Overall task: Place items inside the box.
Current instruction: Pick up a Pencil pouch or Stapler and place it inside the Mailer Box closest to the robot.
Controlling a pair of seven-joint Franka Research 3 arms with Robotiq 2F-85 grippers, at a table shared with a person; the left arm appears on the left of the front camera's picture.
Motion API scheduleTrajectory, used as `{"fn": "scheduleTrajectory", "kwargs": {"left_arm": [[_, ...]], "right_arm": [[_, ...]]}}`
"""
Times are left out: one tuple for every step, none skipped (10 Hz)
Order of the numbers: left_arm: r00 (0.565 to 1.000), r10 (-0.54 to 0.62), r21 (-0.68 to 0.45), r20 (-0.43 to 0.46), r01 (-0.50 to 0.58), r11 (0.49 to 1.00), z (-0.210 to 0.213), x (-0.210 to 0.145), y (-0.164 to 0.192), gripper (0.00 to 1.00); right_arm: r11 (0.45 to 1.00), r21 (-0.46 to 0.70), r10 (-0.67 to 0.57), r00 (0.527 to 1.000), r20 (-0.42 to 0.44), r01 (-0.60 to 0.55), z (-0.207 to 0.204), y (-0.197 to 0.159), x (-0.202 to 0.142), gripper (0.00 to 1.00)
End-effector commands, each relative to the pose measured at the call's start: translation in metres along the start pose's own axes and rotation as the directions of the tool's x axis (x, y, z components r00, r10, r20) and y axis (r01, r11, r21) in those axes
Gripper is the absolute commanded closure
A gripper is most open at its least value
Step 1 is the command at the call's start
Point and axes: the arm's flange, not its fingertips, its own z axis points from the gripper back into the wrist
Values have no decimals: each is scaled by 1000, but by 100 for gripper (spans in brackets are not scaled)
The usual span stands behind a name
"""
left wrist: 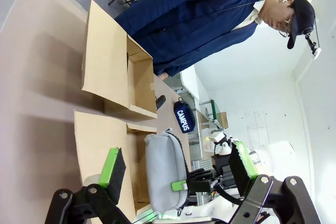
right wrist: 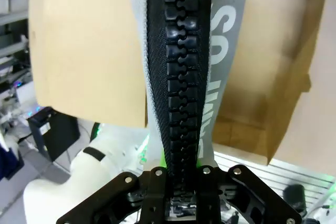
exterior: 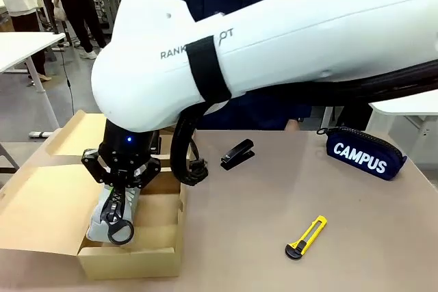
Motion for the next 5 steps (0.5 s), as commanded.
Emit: {"fn": "scheduleTrajectory", "kwargs": {"left_arm": [[1000,-18,-23,14,19,1000,-1,1,-2,0],[1000,-18,-23,14,19,1000,-1,1,-2,0],[1000,-18,-23,14,19,1000,-1,1,-2,0],[1000,-18,-23,14,19,1000,-1,1,-2,0],[1000,-18,-23,14,19,1000,-1,1,-2,0]], "right_arm": [[998,-34,-58,998,7,58,-3,15,2,90],[997,-39,-68,998,11,68,-11,14,3,90],[995,-56,-84,996,11,85,-20,12,5,90],[994,-65,-84,996,14,85,-28,9,6,90],[994,-77,-76,997,12,77,-36,7,6,90]]}}
